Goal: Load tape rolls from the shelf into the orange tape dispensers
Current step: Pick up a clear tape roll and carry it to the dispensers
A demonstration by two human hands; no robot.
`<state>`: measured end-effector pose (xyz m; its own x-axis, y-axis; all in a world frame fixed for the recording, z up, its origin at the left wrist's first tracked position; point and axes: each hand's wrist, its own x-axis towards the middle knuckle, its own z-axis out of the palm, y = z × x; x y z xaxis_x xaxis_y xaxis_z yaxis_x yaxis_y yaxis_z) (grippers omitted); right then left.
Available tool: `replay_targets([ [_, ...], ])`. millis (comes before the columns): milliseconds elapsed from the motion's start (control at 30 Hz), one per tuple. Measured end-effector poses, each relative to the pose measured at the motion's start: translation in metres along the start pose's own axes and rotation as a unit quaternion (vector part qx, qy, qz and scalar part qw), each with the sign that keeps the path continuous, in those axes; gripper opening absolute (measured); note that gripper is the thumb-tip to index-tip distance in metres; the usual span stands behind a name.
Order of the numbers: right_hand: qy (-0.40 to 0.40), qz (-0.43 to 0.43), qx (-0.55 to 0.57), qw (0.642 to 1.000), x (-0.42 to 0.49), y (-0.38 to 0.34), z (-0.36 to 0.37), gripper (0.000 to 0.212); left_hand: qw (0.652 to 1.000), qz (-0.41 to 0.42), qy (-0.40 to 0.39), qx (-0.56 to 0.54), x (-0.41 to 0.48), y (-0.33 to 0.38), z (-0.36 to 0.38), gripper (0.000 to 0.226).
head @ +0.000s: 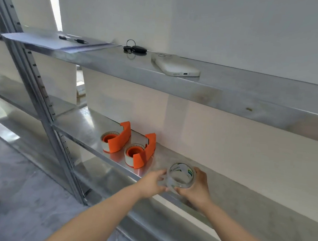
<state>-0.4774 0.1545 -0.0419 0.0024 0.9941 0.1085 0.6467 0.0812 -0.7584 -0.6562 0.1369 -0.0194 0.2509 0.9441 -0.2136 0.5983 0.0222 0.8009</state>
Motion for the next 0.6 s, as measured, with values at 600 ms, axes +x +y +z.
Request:
replay_targets([
  [600,0.013,0.177,-0.019,0.984,0.004,-0.01,0.043,0.113,0.984,0.142,-0.005,0.103,0.027,-0.046,-0.047,0.062],
])
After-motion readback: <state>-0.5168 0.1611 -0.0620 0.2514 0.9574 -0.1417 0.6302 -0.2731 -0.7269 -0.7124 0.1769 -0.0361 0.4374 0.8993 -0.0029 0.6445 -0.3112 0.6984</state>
